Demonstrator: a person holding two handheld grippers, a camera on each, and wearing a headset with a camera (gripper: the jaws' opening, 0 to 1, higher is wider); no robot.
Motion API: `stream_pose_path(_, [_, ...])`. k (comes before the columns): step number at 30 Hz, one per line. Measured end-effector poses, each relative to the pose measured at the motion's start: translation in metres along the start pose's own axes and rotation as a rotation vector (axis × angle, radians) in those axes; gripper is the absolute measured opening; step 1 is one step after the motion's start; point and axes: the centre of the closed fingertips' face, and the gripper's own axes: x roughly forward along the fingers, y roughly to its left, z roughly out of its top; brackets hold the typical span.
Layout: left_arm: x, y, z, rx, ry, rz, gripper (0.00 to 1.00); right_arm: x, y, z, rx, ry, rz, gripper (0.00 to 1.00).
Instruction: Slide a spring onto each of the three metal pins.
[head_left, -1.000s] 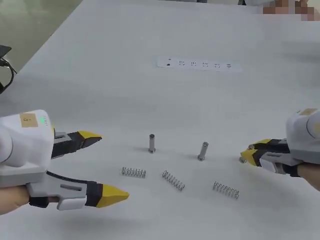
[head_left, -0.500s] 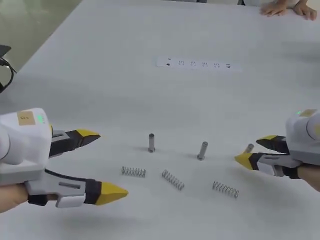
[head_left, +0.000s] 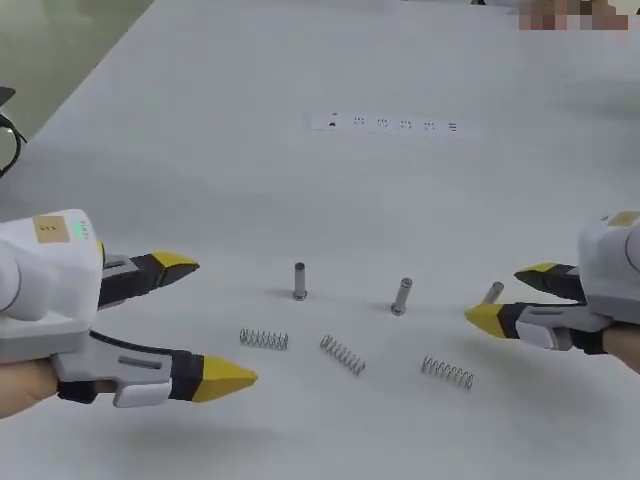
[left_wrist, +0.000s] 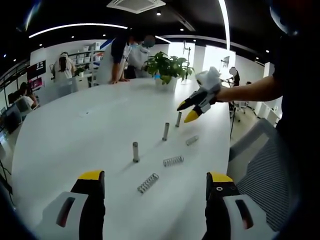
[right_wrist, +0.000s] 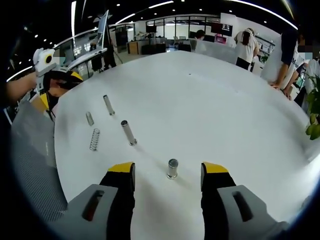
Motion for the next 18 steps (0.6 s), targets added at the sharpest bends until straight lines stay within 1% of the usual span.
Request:
stream_pose_path(5, [0.000, 0.002, 0.000, -0.002, -0.002, 0.001, 0.81, -0.005, 0.001, 0.001, -0.008, -0.011, 0.001, 0.57])
stream_pose_path(10, [0.000, 0.002, 0.002, -0.004, -0.008, 0.000, 0.82, -0.010, 0.002, -0.001, -0.012, -0.008, 0.011, 0.61])
stream_pose_path(15, [0.002, 0.001, 0.002, -0.001, -0.006, -0.006, 0.83, -0.018, 0.004, 0.001, -0.039, -0.009, 0.010, 0.64])
stream_pose_path(18, [0.002, 0.000, 0.002, 0.000, -0.004, -0.010, 0.82, -0.021, 0.004, 0.001, -0.042, -0.011, 0.014, 0.64])
